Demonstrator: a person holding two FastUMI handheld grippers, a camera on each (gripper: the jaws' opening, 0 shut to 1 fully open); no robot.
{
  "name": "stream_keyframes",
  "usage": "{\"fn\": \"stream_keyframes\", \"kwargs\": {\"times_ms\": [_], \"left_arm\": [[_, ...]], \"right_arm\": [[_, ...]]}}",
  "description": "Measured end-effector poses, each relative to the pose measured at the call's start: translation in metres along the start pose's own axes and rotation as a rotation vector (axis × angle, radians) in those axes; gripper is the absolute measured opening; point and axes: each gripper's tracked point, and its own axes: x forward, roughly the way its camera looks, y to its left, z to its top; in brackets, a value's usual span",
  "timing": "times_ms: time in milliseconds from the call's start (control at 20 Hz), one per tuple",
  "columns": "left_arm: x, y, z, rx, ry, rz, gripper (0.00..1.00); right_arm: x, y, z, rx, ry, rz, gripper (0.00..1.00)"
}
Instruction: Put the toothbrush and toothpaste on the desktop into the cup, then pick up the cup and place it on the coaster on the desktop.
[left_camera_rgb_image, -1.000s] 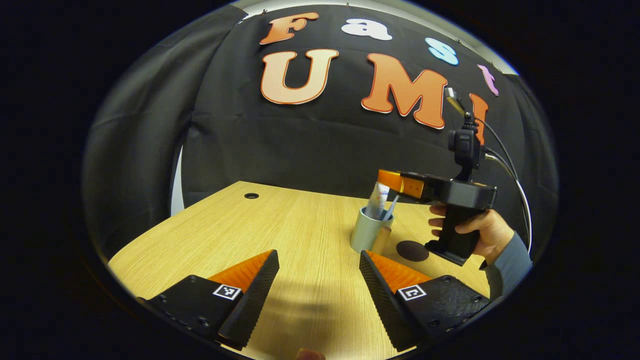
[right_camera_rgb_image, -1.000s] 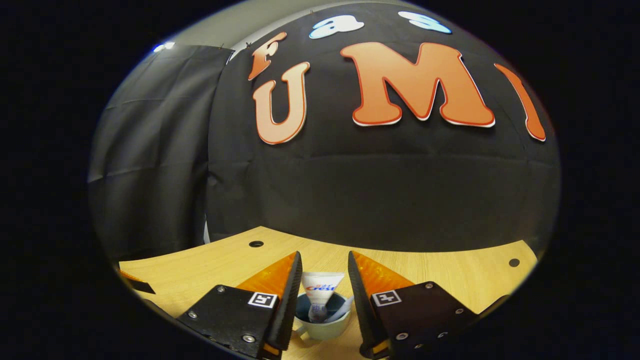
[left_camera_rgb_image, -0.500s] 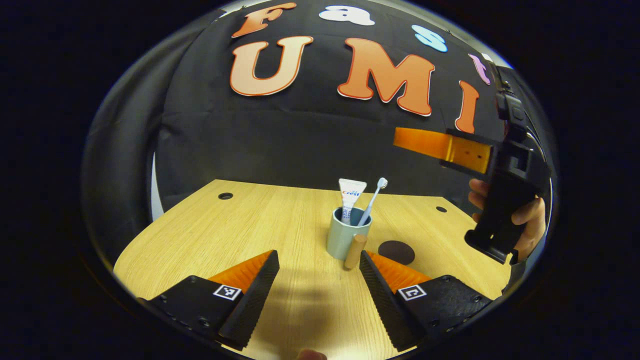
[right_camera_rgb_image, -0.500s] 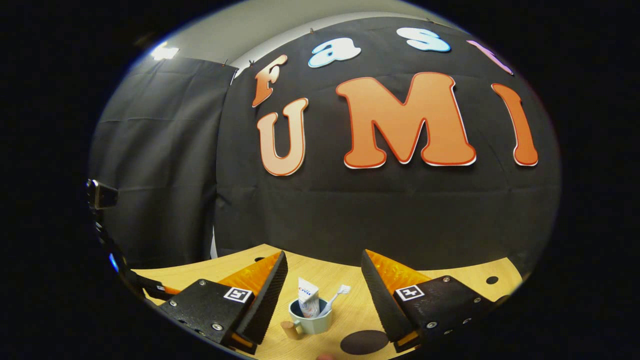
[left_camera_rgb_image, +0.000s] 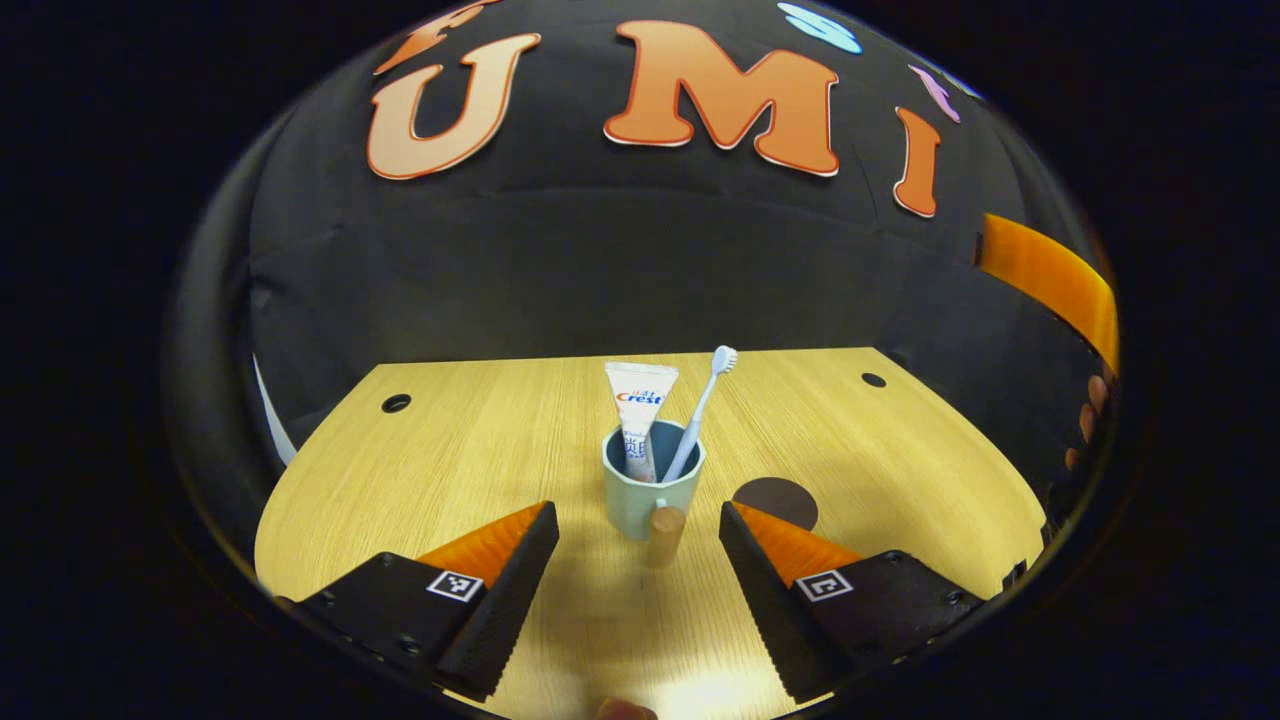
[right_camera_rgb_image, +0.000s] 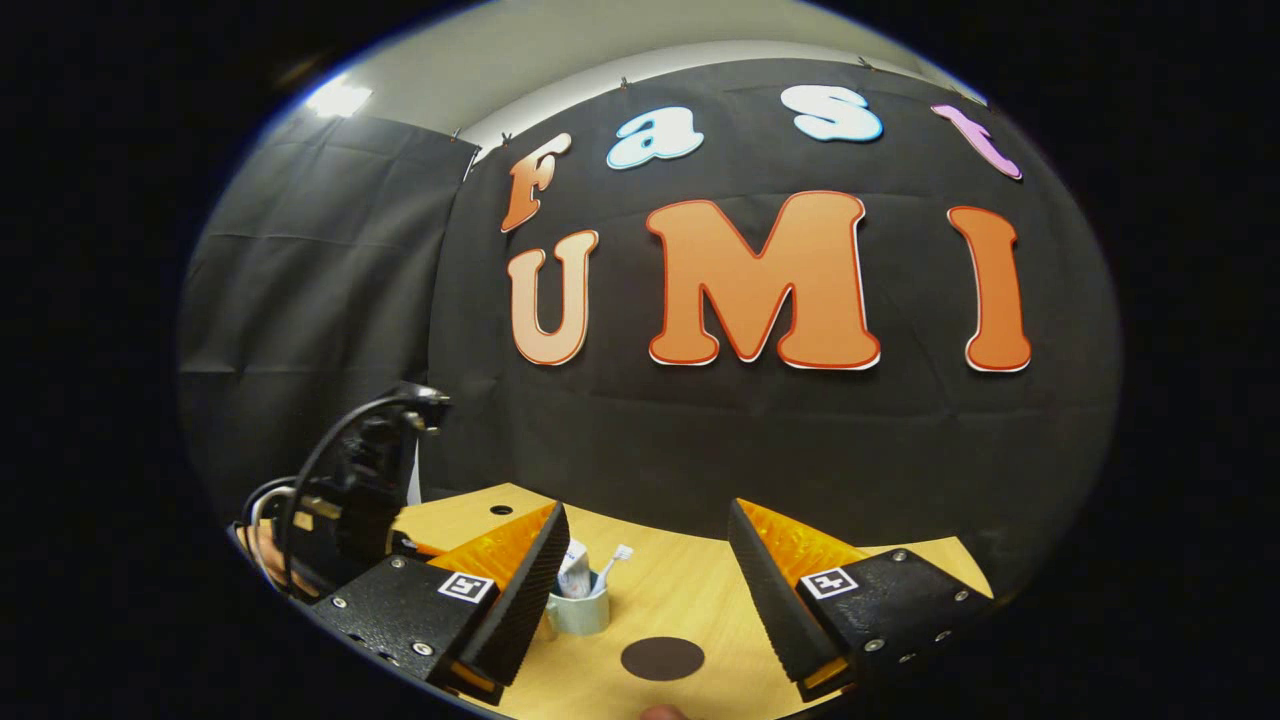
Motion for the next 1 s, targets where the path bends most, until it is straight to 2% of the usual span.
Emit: {"fn": "stream_keyframes", "kwargs": {"times_ms": [200,300,550,800,1000], "left_arm": [[0.023,-0.007,-0.003,0.030,0.124,0.005,0.97],[0.036,-0.011,-0.006,0.037,0.190,0.010,0.97],[0.067,-0.013,-0.016,0.150,0.326,0.060,0.95],[0.082,-0.017,-0.030,0.124,0.416,0.062,0.94],[0.095,-0.011,-0.043,0.117,0.462,0.094,0.92]], "right_arm": [[-0.030,-0.016,-0.002,-0.003,-0.015,-0.019,0.97],[-0.040,-0.018,-0.017,0.011,-0.002,-0.020,0.97],[-0.065,-0.031,-0.033,0.010,0.002,-0.043,0.97],[-0.088,-0.047,-0.037,0.013,-0.007,-0.071,0.97],[-0.099,-0.050,-0.040,0.045,-0.025,-0.072,0.97]]}}
